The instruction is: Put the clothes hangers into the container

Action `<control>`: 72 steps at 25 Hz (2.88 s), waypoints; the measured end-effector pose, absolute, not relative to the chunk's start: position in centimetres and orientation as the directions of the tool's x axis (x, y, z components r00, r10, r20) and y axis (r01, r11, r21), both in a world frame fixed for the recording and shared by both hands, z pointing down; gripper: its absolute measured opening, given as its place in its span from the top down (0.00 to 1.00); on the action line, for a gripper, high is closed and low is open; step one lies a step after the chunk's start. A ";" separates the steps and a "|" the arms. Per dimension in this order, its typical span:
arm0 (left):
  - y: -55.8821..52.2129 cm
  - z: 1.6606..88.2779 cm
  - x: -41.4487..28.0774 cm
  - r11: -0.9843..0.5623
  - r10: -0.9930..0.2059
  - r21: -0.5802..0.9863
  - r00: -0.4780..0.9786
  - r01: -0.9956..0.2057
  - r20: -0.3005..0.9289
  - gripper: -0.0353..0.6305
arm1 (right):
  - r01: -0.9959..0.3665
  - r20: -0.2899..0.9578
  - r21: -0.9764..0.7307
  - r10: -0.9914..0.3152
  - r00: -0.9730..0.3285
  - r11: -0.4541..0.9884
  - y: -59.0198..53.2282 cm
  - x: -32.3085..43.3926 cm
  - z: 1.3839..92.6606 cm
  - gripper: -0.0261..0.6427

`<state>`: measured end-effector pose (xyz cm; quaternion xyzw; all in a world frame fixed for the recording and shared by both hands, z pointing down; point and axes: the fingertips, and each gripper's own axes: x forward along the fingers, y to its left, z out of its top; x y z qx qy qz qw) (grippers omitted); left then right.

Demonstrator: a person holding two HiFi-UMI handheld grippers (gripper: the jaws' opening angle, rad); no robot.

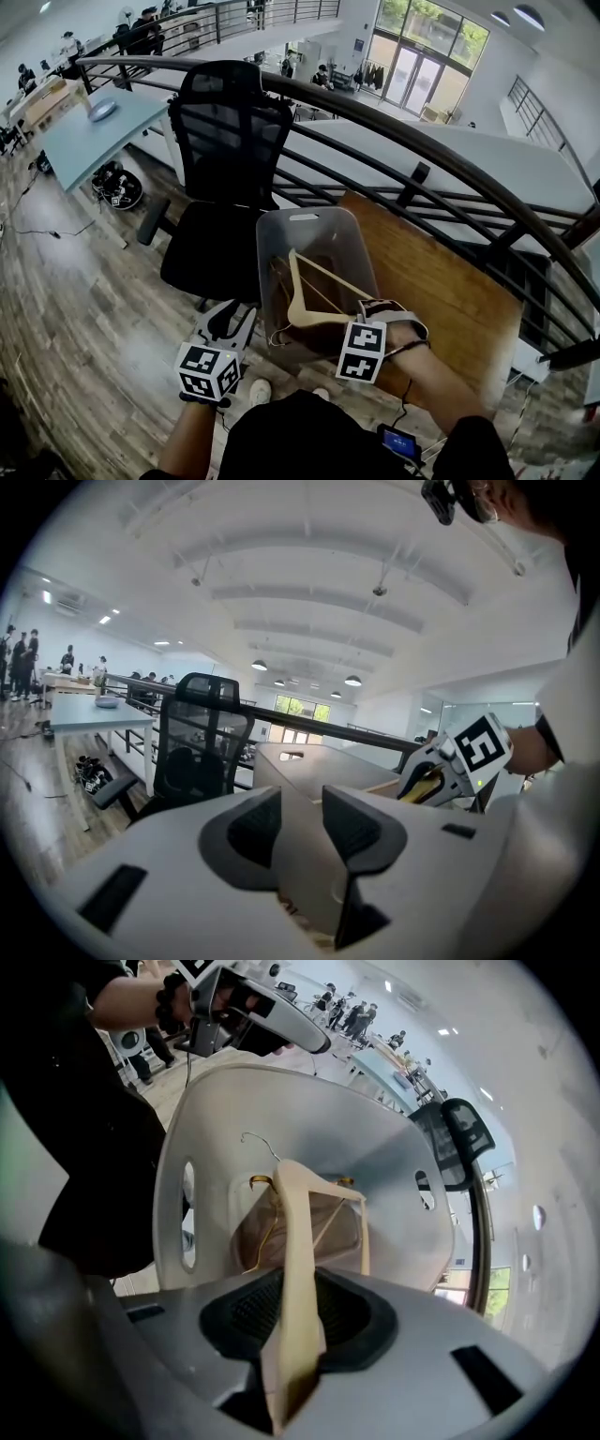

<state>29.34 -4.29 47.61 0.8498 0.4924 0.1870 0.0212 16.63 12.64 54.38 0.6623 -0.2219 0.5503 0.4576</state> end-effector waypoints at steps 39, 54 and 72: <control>2.1 42.6 27.6 -0.394 0.907 0.127 0.364 0.910 0.211 0.73 | -0.062 0.369 0.075 -0.030 0.929 -0.995 18.8 15.2 40.5 0.97; 3.4 36.5 23.6 -0.282 0.960 0.040 0.281 0.959 0.013 0.78 | 0.203 -0.078 -0.098 0.211 0.974 -0.974 23.4 5.3 35.4 0.97; 0.6 39.1 25.2 -0.354 0.935 0.126 0.353 0.927 0.029 0.79 | 0.199 -0.036 -0.186 0.209 0.977 -0.962 23.0 6.5 38.2 0.97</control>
